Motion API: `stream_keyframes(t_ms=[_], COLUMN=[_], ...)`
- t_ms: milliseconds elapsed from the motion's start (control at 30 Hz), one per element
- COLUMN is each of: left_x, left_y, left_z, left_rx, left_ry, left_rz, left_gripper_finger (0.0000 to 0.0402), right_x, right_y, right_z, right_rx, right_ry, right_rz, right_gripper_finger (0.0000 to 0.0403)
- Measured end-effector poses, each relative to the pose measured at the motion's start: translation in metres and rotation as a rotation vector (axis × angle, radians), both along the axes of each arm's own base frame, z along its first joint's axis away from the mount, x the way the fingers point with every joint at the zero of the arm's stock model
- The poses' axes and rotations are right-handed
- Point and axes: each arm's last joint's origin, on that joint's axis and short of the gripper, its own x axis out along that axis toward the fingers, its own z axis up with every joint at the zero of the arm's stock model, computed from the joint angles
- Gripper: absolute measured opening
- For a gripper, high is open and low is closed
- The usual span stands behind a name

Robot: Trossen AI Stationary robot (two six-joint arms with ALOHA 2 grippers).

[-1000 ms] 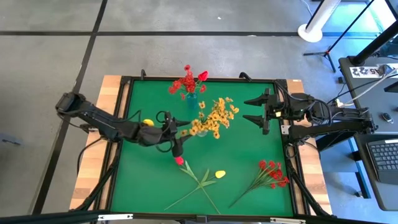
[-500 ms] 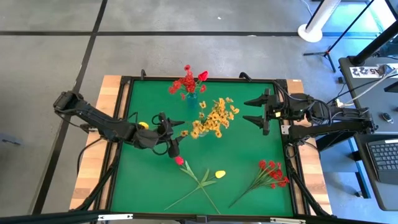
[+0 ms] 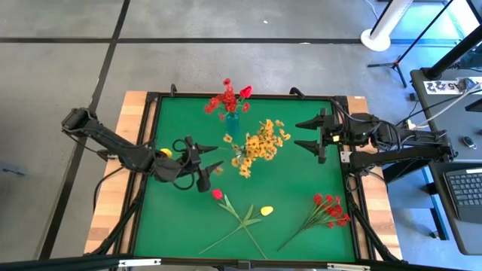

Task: Sort flowers into vase by color
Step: Adjust the yellow flower in the transparent vase

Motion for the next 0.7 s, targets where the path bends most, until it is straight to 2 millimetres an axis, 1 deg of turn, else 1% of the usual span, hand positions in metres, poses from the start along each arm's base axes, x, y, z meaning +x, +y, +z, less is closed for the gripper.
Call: stream_keyframes(t_ms=[200,333,567,700], left_x=[-0.001,-0.006,-0.027,-0.041], left_y=[0.000,-0.003,-0.012,-0.016], left_z=[0.001,0.006,0.026,0.037], left_rx=[0.002,0.007,-0.027,-0.055], left_ry=[-0.010,-0.025,-0.104,-0.149], left_rz=[0.015,0.010,-0.063,-0.111], left_gripper_finger=[0.0245,0.0245,0.0245,0.0245], right_x=[0.000,0.000,-0.001,-0.001], right_y=[0.000,0.000,0.001,0.002], right_z=[0.000,-0.001,-0.003,-0.006], right_rx=[0.008,0.009,0.013,0.026], right_ry=[0.001,0.014,0.031,0.060], right_rz=[-0.002,0.004,0.017,0.063], right_gripper_finger=[0.0303,0.0303,0.0303,0.0303])
